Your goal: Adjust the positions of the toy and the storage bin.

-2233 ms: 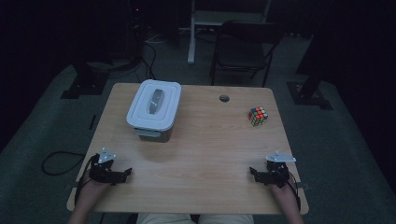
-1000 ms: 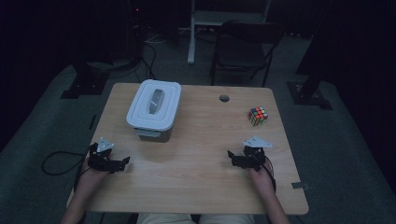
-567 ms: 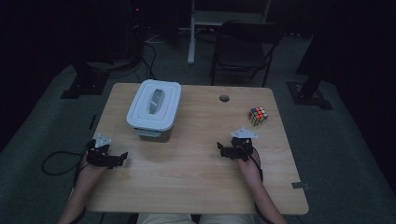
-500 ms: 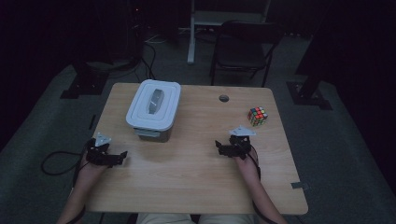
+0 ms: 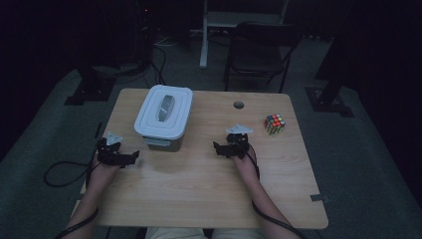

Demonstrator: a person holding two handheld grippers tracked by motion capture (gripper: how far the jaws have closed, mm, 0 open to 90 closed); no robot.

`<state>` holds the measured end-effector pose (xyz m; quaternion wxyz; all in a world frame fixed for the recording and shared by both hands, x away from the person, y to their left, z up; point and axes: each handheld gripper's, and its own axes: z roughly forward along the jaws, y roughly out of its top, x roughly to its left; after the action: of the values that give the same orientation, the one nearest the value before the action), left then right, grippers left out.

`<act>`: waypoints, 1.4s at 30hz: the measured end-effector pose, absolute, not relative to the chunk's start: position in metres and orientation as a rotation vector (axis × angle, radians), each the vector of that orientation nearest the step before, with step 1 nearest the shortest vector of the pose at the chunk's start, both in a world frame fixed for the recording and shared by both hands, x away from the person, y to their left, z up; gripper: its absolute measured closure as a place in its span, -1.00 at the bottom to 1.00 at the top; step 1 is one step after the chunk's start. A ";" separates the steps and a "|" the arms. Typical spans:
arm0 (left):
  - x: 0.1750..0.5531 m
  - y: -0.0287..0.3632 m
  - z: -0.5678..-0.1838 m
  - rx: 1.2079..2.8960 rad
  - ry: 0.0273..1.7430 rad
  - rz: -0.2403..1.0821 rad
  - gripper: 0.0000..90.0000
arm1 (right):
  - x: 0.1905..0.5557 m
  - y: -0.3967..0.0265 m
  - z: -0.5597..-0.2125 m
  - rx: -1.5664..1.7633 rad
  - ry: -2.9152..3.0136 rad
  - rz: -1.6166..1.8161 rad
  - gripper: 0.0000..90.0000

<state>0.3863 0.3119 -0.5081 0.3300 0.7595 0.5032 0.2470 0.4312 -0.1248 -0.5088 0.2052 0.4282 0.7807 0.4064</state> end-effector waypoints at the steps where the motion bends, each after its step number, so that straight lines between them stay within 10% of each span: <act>1: 0.386 0.312 -0.508 1.987 1.316 0.646 -0.95 | 0.434 -0.121 -0.508 1.196 2.174 1.144 -0.69; 42: 0.496 0.321 -0.498 1.961 1.373 0.660 -0.95 | 0.505 -0.040 -0.513 1.386 2.115 1.166 -0.71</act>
<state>0.4957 0.3210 -0.4982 0.3231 0.7473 0.5233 0.2516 0.5050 -0.0398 -0.5134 0.1778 0.4899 0.7475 0.4120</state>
